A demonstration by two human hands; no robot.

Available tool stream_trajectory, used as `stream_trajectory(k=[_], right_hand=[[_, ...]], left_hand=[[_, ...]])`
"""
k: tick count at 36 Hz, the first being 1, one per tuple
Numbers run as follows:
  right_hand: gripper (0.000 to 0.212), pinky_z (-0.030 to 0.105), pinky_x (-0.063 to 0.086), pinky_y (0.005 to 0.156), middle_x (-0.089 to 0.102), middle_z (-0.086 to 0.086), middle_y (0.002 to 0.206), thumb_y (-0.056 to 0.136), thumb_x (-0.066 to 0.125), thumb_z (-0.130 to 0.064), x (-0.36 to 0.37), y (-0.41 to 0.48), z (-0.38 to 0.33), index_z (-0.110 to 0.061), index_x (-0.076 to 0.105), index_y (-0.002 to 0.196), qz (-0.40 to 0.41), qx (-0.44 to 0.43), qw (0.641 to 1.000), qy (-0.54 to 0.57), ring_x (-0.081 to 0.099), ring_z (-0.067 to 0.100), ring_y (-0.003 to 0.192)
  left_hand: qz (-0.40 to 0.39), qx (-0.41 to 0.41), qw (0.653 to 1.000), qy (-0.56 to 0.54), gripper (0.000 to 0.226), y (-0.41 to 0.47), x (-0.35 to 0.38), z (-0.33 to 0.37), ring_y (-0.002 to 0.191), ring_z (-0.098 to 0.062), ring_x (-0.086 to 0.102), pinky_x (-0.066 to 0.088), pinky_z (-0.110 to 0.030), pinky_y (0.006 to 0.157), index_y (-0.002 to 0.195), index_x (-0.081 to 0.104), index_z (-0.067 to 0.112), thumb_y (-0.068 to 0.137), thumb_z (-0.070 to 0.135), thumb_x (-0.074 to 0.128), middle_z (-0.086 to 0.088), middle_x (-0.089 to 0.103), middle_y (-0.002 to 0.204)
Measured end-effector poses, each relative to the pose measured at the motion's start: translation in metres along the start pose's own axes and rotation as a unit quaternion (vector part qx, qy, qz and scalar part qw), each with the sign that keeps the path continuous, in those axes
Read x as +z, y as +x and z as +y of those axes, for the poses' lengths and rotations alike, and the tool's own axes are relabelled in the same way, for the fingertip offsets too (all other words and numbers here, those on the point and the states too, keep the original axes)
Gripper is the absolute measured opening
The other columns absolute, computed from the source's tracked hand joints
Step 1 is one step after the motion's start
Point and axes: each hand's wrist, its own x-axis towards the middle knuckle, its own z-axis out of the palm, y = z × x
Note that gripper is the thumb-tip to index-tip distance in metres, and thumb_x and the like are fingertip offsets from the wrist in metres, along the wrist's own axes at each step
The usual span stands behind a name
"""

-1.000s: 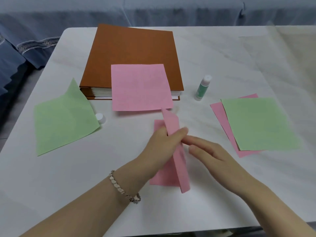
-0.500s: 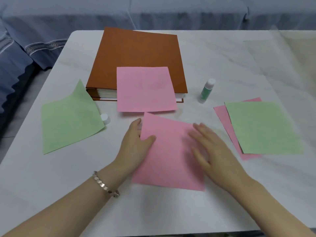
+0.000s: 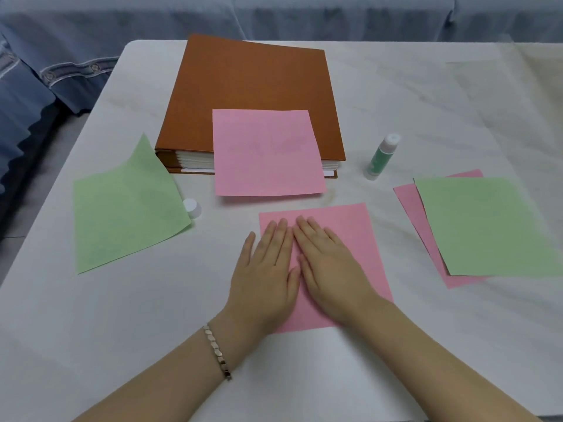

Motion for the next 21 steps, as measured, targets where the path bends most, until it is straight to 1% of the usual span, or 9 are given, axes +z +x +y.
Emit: stream_trajectory(k=[4, 10, 12, 15, 18, 21], right_hand=[[0.050, 0.033, 0.023, 0.104, 0.053, 0.015, 0.133, 0.086, 0.032, -0.021, 0.004, 0.006, 0.000, 0.000, 0.055, 0.126, 0.015, 0.015, 0.999, -0.041, 0.051, 0.027, 0.123], [0.051, 0.033, 0.023, 0.105, 0.051, 0.012, 0.136, 0.088, 0.031, -0.025, 0.005, 0.004, 0.006, -0.003, 0.052, 0.129, 0.020, 0.010, 0.998, -0.061, 0.049, 0.024, 0.126], [0.052, 0.033, 0.021, 0.106, 0.049, 0.013, 0.138, 0.088, 0.031, -0.026, 0.004, 0.004, 0.010, -0.002, 0.050, 0.130, 0.020, 0.021, 0.998, -0.063, 0.048, 0.024, 0.127], [0.054, 0.033, 0.019, 0.106, 0.048, 0.015, 0.138, 0.087, 0.031, -0.025, 0.000, 0.004, 0.022, -0.001, 0.049, 0.131, 0.025, 0.039, 0.997, -0.063, 0.048, 0.027, 0.126], [0.054, 0.032, 0.017, 0.107, 0.046, 0.015, 0.140, 0.088, 0.030, -0.026, -0.004, 0.000, 0.036, 0.000, 0.046, 0.133, 0.016, 0.053, 0.996, -0.069, 0.046, 0.028, 0.128], [0.057, 0.030, 0.011, 0.109, 0.038, 0.015, 0.145, 0.091, 0.024, -0.028, -0.009, -0.004, 0.053, 0.000, 0.038, 0.138, 0.003, 0.072, 0.995, -0.070, 0.037, 0.027, 0.134]], left_hand=[[0.000, -0.010, 1.000, 0.011, 0.064, 0.001, 0.003, -0.001, 0.128, -0.030, 0.046, 0.025, -0.045, 0.104, 0.131, 0.050, -0.002, 0.100, 0.033, 0.007, -0.017, 0.048, 0.138], [0.015, -0.006, 1.000, 0.024, 0.066, 0.003, 0.003, -0.002, 0.128, -0.029, 0.047, 0.025, -0.046, 0.104, 0.131, 0.051, -0.001, 0.100, 0.034, 0.005, -0.016, 0.049, 0.137], [0.019, -0.002, 0.999, 0.028, 0.062, 0.003, 0.003, -0.001, 0.128, -0.029, 0.046, 0.025, -0.046, 0.104, 0.131, 0.050, -0.002, 0.099, 0.034, 0.010, -0.016, 0.049, 0.138], [0.034, 0.002, 0.999, 0.028, 0.056, 0.002, 0.003, -0.001, 0.127, -0.030, 0.047, 0.025, -0.047, 0.102, 0.130, 0.051, -0.003, 0.091, 0.031, 0.029, -0.017, 0.049, 0.137], [0.033, -0.001, 0.999, 0.027, 0.056, 0.002, 0.002, 0.000, 0.127, -0.030, 0.047, 0.025, -0.047, 0.102, 0.131, 0.050, -0.003, 0.087, 0.029, 0.033, -0.017, 0.048, 0.138], [0.025, -0.008, 0.999, 0.023, 0.057, 0.001, 0.002, 0.000, 0.129, -0.029, 0.045, 0.025, -0.046, 0.104, 0.132, 0.049, -0.002, 0.088, 0.030, 0.033, -0.016, 0.047, 0.139]])
